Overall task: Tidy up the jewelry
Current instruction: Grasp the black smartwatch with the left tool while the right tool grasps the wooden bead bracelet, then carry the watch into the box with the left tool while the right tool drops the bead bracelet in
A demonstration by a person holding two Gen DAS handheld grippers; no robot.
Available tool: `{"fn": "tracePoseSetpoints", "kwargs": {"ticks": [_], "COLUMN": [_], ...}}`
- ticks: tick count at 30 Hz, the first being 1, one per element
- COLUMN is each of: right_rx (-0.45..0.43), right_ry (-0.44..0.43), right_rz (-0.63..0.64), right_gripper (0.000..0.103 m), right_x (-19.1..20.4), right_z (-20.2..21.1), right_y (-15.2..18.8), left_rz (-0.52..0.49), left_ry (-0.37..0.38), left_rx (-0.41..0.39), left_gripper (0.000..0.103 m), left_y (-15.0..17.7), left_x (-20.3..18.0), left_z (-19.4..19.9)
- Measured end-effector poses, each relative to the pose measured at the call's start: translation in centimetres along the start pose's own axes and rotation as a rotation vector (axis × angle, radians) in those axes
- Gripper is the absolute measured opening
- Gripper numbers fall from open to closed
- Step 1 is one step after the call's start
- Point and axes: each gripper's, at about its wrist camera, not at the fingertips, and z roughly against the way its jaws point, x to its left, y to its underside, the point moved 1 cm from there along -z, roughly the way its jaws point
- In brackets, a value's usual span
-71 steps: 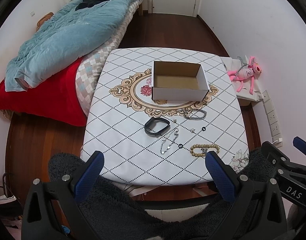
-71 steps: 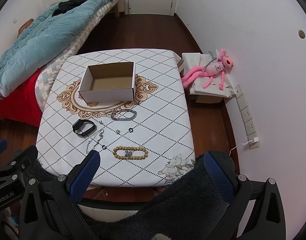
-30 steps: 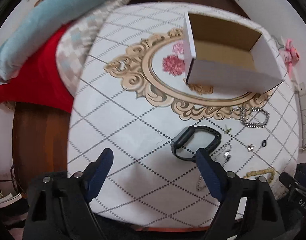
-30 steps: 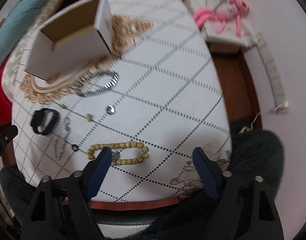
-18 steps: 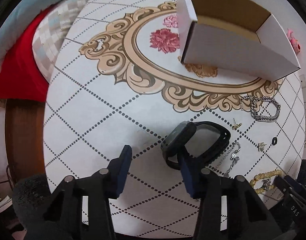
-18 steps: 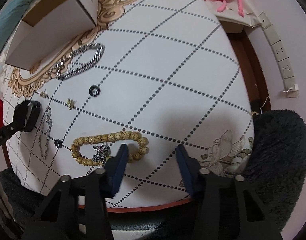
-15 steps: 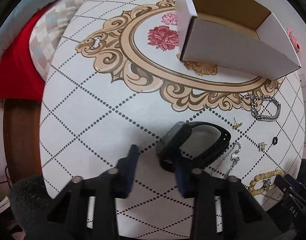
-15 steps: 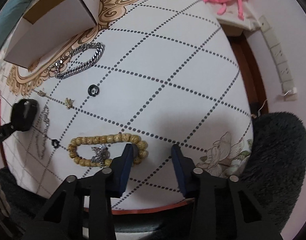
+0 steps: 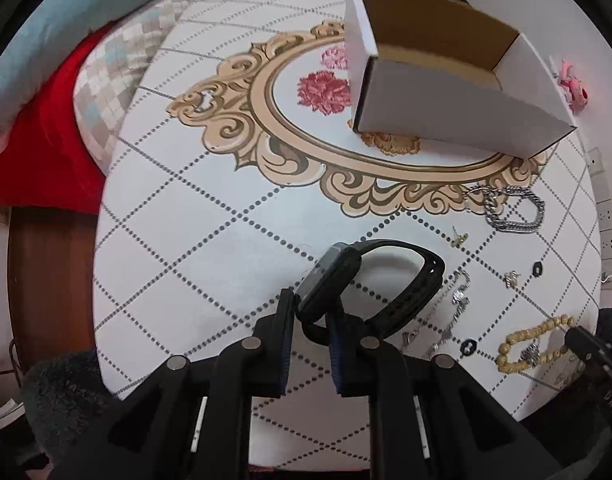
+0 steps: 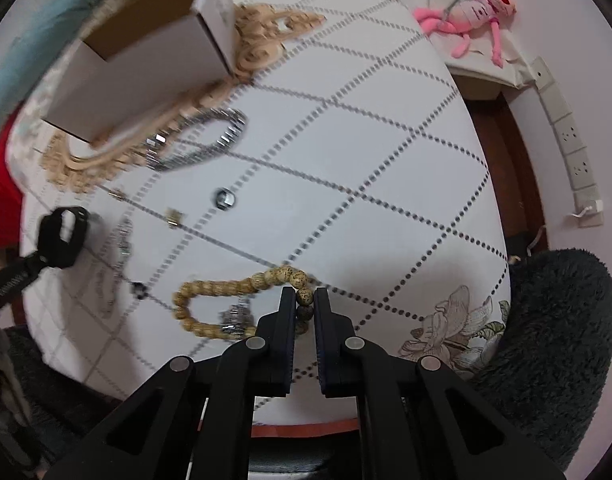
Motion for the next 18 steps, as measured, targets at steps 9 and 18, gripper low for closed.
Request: {"fn": "tracePoseSetpoints", "kwargs": {"ticks": [9,18], "right_rx": [-0.112,-0.229], "right_ry": [-0.078,-0.126], "right_rz": [0.079,0.150], "right_gripper": [0.009,0.009], "right_x": [2.7,5.6], "right_z": [4.9,9.6], "right_y": [-1.4,-4.8], "left_rz": [0.014,-0.004], "left_ry": [0.032,0.068], "left_rx": [-0.097,-0.219], "left_gripper": [0.013,0.013], "left_y": [1.1,-3.1], "left_x": [-0.8,-2.6], "left_z": [5.7,10.4]}}
